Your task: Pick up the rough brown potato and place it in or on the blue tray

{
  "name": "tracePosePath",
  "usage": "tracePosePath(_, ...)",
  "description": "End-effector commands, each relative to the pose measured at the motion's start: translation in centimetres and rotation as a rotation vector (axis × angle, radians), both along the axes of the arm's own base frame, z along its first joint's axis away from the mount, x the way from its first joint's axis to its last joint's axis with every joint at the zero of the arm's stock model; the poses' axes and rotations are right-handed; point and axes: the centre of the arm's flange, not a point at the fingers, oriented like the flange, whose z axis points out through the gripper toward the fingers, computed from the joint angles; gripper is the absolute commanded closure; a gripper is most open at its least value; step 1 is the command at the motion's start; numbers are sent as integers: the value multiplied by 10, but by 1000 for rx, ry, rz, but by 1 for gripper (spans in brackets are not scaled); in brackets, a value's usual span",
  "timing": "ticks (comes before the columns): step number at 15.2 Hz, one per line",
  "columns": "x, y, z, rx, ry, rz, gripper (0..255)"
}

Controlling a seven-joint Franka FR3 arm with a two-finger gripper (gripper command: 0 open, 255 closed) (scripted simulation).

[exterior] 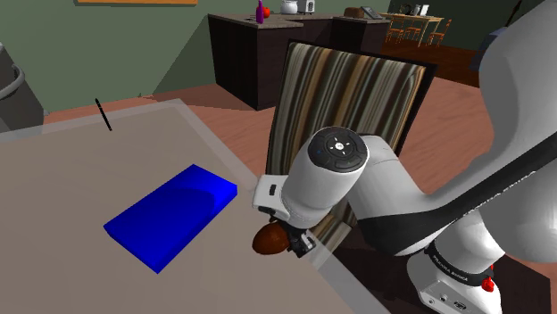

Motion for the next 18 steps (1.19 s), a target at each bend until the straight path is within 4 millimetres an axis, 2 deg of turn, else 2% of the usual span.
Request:
tracePosePath(1,-1,0,10,0,1,0,255)
tracePosePath(18,-1,0,100,0,1,0,255)
